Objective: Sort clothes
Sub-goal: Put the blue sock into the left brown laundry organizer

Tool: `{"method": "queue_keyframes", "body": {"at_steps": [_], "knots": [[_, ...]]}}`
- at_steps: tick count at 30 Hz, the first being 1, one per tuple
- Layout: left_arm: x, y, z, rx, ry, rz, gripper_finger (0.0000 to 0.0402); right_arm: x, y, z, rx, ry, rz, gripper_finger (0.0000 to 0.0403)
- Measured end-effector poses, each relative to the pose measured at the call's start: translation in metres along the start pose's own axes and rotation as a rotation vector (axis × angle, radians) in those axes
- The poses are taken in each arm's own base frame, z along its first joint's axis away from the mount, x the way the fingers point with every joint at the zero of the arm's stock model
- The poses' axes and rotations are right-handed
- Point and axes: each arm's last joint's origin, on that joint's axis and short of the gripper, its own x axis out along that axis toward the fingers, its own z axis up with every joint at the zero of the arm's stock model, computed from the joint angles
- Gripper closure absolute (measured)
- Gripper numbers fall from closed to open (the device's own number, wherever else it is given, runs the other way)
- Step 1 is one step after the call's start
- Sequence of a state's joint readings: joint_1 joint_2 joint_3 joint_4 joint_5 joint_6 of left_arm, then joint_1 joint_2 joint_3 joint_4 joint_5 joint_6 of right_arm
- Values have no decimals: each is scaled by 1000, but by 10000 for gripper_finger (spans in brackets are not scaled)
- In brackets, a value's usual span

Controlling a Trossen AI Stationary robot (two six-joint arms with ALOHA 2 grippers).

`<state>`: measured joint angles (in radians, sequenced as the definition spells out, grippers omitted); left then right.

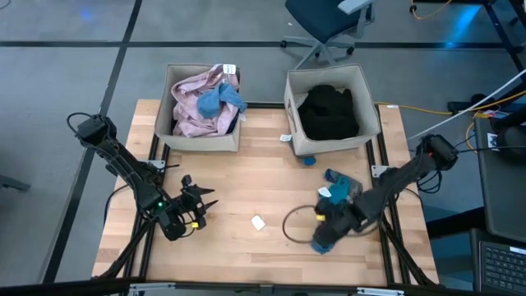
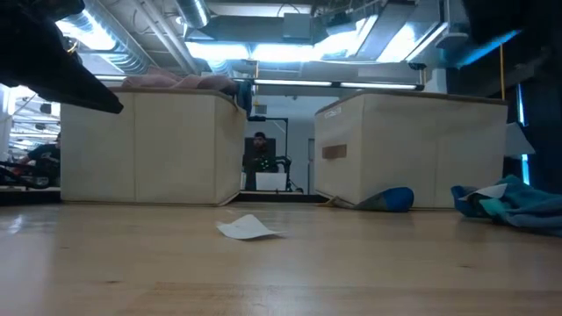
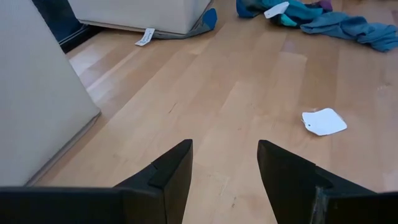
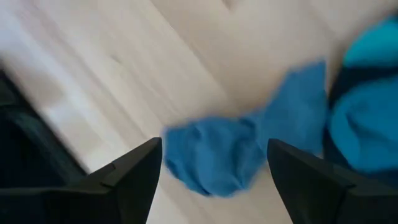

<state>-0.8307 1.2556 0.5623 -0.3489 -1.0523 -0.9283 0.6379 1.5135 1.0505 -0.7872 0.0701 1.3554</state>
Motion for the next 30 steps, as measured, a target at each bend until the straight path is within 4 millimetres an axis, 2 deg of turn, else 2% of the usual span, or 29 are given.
{"method": "queue_keyframes", "body": {"at_steps": [6,13,18,21,24,30], "knots": [[0,0,0,-6,1,1,229,36,2,-24,-32,48,-155,111],[0,0,0,-31,9,-9,229,76,1,-28,-94,72,-268,119],[0,-1,-1,-15,23,-19,229,89,1,-30,-142,84,-303,150],[0,-1,-1,-16,24,-19,229,90,1,-29,-156,56,-305,182],[0,-1,-1,-15,24,-19,229,91,1,-29,-192,46,-303,230],[0,-1,-1,-15,25,-20,229,91,0,-29,-310,67,-310,364]]}}
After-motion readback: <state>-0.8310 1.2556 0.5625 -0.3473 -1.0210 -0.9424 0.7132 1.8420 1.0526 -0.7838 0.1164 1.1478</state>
